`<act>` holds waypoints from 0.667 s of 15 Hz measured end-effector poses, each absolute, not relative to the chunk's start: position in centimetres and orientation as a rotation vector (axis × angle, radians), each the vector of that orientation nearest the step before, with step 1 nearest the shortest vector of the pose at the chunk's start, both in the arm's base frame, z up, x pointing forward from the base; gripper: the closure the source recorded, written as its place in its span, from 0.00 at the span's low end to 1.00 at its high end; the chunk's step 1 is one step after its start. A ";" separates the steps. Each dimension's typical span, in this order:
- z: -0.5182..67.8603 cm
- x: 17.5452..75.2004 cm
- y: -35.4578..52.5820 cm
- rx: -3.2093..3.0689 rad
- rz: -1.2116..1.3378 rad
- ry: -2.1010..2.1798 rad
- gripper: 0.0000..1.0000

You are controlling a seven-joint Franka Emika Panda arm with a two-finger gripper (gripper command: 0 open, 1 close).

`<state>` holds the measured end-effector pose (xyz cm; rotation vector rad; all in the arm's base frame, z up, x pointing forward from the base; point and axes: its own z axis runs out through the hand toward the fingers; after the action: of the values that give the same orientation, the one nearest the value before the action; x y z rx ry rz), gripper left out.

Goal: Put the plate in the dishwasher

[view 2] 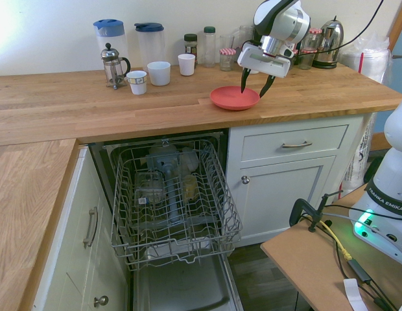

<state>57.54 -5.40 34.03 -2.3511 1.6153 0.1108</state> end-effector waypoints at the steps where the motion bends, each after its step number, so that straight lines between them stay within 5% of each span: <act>1: 34.0 57.7 -5.3 -2.352 0.119 1.609 1.00; 10: 34.3 58.1 -4.8 -2.368 0.158 1.567 1.00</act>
<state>58.09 -4.84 34.33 -2.3681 1.5667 0.1580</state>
